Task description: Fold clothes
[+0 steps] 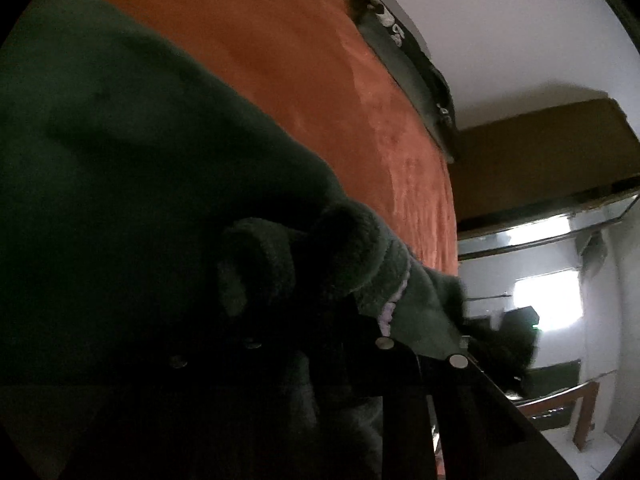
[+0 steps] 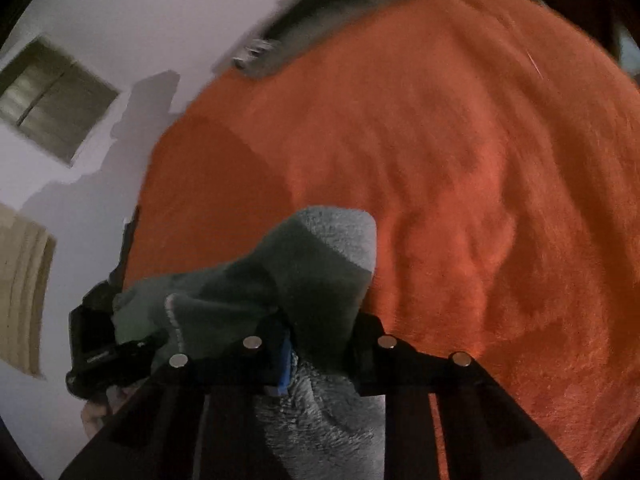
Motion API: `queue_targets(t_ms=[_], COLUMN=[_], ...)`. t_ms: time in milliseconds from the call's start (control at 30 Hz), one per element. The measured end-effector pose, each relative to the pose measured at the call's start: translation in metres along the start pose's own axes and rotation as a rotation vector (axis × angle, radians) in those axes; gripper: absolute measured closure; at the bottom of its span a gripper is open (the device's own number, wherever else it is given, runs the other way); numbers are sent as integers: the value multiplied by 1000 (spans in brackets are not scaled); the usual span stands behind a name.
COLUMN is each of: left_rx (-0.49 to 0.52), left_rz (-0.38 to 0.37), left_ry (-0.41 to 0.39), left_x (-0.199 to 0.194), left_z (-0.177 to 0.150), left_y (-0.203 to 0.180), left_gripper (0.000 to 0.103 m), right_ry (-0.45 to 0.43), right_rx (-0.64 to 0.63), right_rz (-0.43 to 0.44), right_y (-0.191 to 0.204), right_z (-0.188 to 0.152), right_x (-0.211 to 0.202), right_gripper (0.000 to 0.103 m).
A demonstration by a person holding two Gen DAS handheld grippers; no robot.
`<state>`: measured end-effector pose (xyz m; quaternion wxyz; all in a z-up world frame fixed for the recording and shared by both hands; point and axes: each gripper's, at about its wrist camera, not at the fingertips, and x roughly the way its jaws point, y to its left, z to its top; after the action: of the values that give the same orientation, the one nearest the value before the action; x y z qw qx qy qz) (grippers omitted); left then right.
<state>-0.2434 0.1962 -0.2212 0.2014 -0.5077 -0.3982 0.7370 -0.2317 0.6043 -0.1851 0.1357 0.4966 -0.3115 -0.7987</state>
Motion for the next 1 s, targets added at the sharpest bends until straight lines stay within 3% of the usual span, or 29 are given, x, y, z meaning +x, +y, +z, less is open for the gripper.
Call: queue_targets(t_ms=[133,267,433,533,600,667,733,833,900,933,1000], left_rx=[-57,-98,-26,-101,-211,-357,-507,-634,-664,-698,-740], left_rz=[-92,-98,22,82,110,75,6,-151,-278,-298,-269], left_ry=[2,-71,-234,-356,-473,-620,-711,-856,-917,-904,-858], left_x=[-4,-35,-128,-191,-233,-277,-309,-342,-348,-344,-332], left_z=[-7,-16,-26,-24,-24,-36,-51,-77,-89,-93,-97], left_y=[12,13,-3,18,54,105,151,206,235,248,260], left_gripper=[81,80,76,60,39,32,32,31,25,25,25], right_ry=[-2,-28,-129,-143,-117,-88,-62,-27,-32,-37,-43], right_rx=[161,77,-79,-157,-178,-196,-205,-233,-260,-273,-293], right_rz=[129,9,-106,-66,-26,14,28,21,3,-7,-23], right_y=[-37,-6,66,107,122,134,140,147,153,156,159], right_z=[-8,-3,-6,-31,-56,-82,-101,-121,-125,-126,-128], right_x=[10,-9,-64,-88,-94,-98,-94,-81,-77,-76,-69], right_gripper=[82,58,46,43,43,43,43,43,43,43,43])
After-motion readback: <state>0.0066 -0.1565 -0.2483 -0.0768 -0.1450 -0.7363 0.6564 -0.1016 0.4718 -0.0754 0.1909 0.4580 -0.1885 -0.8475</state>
